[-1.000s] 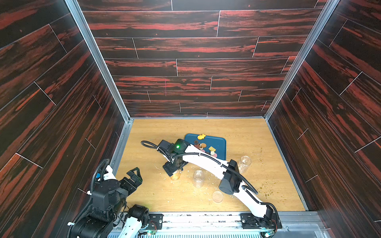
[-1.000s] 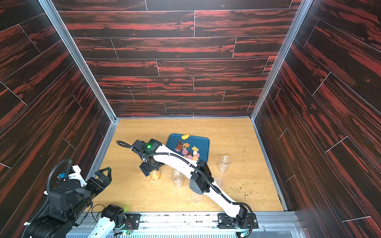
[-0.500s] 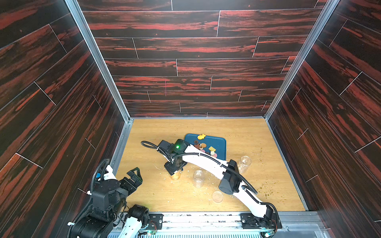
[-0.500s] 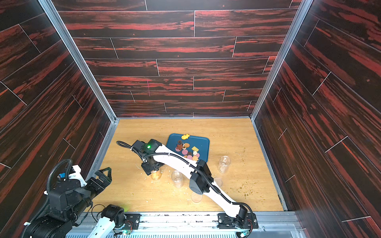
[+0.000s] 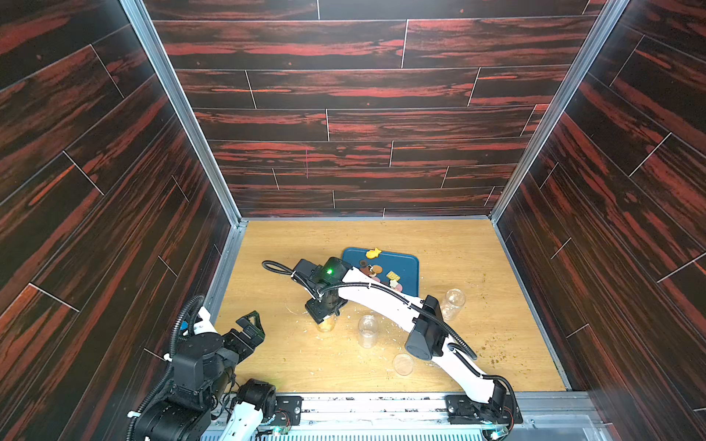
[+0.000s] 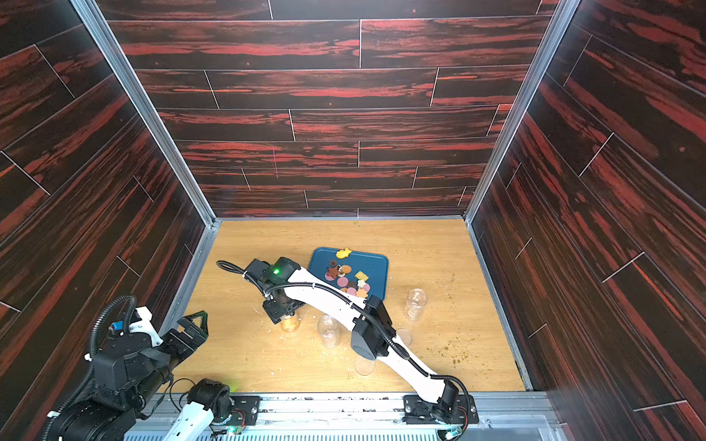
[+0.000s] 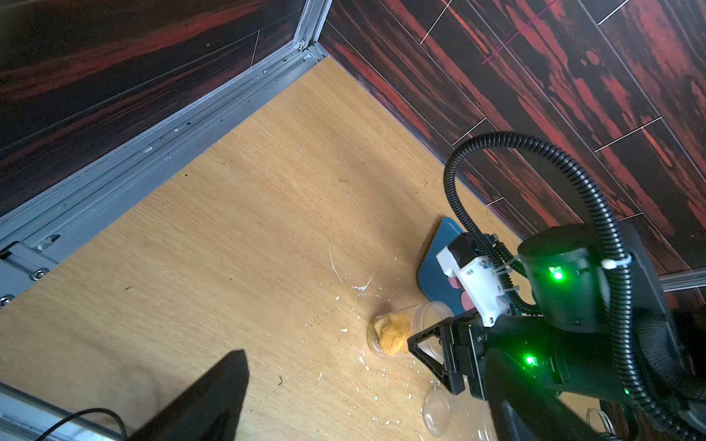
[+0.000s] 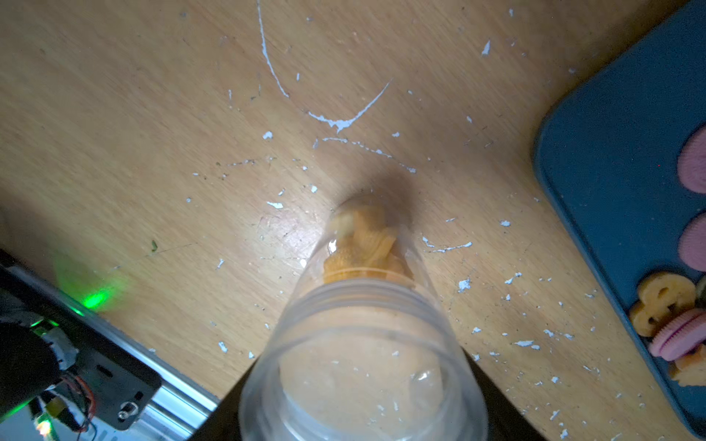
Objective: Pour the cookies out of the jar
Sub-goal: Pick up the jar from the center of the board.
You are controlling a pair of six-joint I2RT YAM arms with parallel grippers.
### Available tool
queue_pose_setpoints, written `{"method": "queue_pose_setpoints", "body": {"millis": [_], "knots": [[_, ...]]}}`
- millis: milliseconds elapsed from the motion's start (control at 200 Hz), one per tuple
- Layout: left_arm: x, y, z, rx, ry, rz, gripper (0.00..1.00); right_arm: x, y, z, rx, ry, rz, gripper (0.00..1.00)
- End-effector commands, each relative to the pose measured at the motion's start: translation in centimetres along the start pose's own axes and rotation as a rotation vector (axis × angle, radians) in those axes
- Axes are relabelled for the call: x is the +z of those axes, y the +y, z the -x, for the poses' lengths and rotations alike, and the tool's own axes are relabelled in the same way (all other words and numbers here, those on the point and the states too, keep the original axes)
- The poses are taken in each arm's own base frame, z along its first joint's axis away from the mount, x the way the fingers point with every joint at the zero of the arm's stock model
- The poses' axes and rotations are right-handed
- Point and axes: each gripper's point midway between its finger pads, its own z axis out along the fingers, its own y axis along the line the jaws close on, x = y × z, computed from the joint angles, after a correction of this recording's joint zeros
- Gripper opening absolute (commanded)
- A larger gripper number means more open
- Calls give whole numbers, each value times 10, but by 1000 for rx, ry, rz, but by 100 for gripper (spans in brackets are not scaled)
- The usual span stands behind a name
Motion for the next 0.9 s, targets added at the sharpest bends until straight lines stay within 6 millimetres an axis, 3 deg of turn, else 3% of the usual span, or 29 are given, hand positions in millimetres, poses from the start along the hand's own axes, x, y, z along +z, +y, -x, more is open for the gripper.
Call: {"method": "queue_pose_setpoints", "body": {"millis": [0, 276, 561, 757, 892], "knots": [[3, -2, 2, -9, -9, 2, 100, -38, -14, 9, 36, -64, 16, 59], [16, -25, 4, 28, 22, -59, 100, -82, -35, 22, 134, -147, 99, 58], [41, -61, -10, 101, 131, -180, 100, -117, -71, 21, 262, -211, 203, 58], [52, -90, -31, 202, 251, -316, 100, -144, -100, 6, 391, -258, 330, 57], [54, -111, -46, 270, 348, -424, 100, -156, -124, -16, 481, -276, 392, 57]]}}
